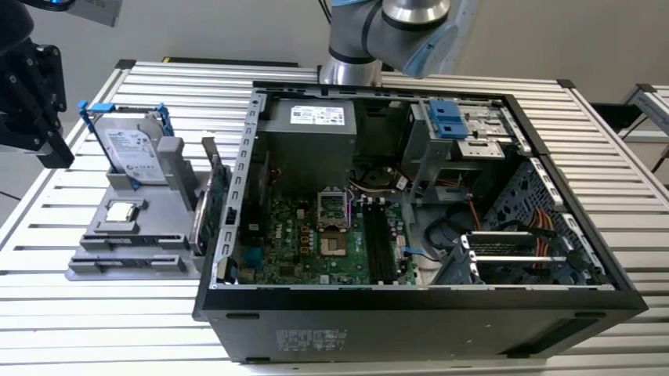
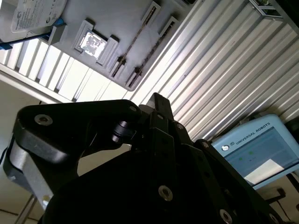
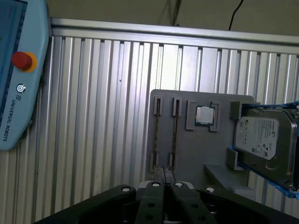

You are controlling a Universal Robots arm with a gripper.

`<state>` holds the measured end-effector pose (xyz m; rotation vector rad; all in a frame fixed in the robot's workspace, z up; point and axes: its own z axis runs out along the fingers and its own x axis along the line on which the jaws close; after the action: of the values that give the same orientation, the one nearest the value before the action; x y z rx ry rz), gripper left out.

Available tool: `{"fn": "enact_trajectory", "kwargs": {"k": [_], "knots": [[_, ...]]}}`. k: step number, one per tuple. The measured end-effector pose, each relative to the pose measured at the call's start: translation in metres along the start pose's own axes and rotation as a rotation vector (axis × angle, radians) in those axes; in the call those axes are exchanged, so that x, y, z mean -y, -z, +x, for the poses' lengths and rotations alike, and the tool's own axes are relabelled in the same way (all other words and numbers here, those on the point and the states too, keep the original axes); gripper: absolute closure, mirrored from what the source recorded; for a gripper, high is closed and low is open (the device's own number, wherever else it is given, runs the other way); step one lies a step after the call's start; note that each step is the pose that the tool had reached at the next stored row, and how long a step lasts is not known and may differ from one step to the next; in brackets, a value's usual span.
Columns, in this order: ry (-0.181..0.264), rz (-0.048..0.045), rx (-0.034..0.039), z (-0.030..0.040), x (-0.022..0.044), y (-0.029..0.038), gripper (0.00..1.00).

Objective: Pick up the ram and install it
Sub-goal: 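Pick up the ram and move it above insertion slot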

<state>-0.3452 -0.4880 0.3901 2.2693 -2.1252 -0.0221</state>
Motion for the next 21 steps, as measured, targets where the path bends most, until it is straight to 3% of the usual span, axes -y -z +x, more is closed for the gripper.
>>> {"fn": "enact_trajectory", "kwargs": {"k": [5,6,21], "knots": [[0.000,0.0000,0.0000,0.0000,0.0000,0.0000,1.00],[0.000,0.0000,0.0000,0.0000,0.0000,0.0000,0.00],[-0.002,0.0000,-0.0001,-0.0001,0.0000,-0.0023,0.00]]}}
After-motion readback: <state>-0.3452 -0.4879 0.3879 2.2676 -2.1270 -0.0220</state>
